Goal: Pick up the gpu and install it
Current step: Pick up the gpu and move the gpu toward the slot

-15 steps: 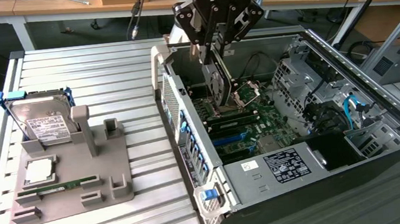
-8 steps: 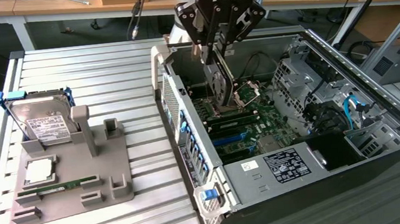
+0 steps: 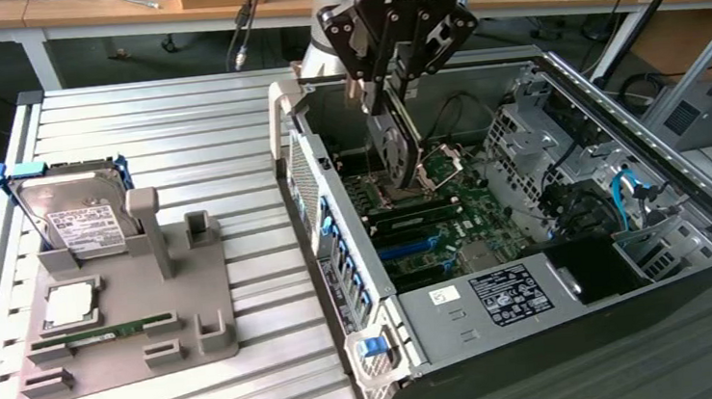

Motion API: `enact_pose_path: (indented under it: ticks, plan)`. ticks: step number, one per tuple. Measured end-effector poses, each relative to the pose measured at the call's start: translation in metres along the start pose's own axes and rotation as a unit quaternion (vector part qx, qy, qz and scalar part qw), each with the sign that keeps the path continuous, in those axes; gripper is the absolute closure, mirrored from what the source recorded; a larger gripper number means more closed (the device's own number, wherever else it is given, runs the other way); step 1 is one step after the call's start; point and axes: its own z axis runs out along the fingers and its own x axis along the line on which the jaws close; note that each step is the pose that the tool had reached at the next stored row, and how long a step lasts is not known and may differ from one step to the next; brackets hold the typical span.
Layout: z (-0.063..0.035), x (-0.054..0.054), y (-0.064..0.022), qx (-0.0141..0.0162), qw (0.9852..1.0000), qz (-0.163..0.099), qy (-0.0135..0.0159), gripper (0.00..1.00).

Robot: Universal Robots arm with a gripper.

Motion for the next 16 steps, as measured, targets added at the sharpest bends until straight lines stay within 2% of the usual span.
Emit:
enact_pose_path:
  ticks: [16]
  plan:
    - [0.0018,-0.0093,0.0007,0.0000,1.0000,0.000,0.0000,0.73]
